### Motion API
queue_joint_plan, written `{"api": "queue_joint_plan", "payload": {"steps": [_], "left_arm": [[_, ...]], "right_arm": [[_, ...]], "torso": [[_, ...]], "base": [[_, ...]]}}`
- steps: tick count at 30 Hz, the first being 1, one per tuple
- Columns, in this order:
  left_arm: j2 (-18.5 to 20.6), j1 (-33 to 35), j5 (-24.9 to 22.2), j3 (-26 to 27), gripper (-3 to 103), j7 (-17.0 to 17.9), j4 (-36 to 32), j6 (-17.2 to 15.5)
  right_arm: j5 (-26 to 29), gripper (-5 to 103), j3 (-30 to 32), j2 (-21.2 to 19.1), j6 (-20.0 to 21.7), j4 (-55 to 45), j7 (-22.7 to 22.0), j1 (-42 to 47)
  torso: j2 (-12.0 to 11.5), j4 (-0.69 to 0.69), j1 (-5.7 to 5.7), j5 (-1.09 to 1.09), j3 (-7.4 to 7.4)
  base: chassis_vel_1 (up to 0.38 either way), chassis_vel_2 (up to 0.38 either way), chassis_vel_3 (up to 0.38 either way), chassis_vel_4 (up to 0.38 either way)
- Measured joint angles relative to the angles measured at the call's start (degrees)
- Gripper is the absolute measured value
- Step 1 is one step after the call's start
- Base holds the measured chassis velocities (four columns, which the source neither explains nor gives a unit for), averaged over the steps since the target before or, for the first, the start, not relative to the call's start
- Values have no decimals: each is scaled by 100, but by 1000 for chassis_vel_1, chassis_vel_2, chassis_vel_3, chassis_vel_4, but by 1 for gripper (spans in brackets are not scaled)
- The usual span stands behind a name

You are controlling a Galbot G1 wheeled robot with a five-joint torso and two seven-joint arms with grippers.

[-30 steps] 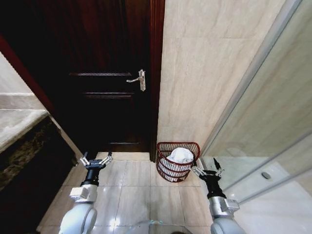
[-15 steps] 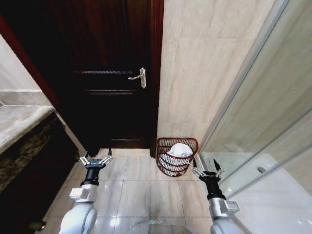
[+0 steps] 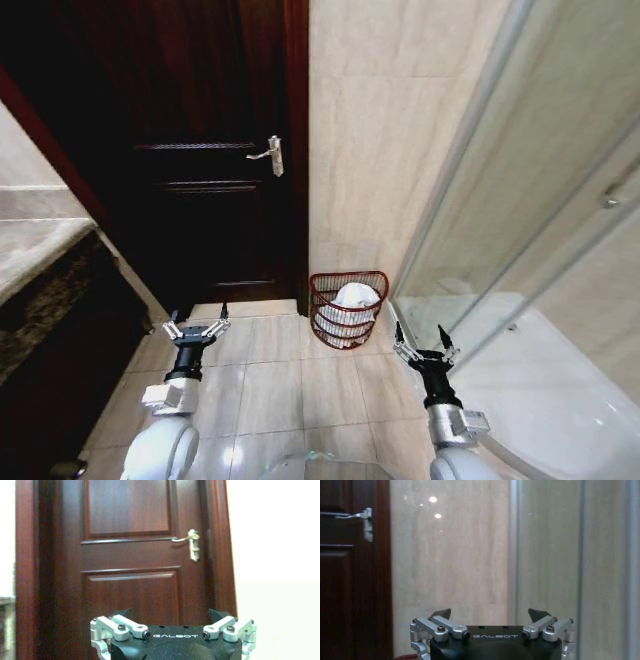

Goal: Discard the used towel into the hamper.

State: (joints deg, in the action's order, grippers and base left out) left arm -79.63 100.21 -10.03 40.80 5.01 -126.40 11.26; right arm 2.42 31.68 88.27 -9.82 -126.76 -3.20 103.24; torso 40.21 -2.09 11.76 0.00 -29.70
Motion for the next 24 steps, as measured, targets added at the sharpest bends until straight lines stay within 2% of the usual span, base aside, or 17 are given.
{"api": "queue_joint_plan", "payload": {"steps": [12, 24], "left_arm": [[-9, -13, 20, -4, 100, -27, 87, 75], [11, -33, 28, 13, 100, -38, 154, 150]], "right_arm": [[4, 100, 0, 4, -28, 21, -40, -48], [-15, 100, -15, 8, -80, 74, -41, -43]], "torso": [[-158, 0, -73, 0, 83], [-492, 2, -208, 0, 283]], "base": [[-25, -32, -33, -29], [0, 0, 0, 0]]}}
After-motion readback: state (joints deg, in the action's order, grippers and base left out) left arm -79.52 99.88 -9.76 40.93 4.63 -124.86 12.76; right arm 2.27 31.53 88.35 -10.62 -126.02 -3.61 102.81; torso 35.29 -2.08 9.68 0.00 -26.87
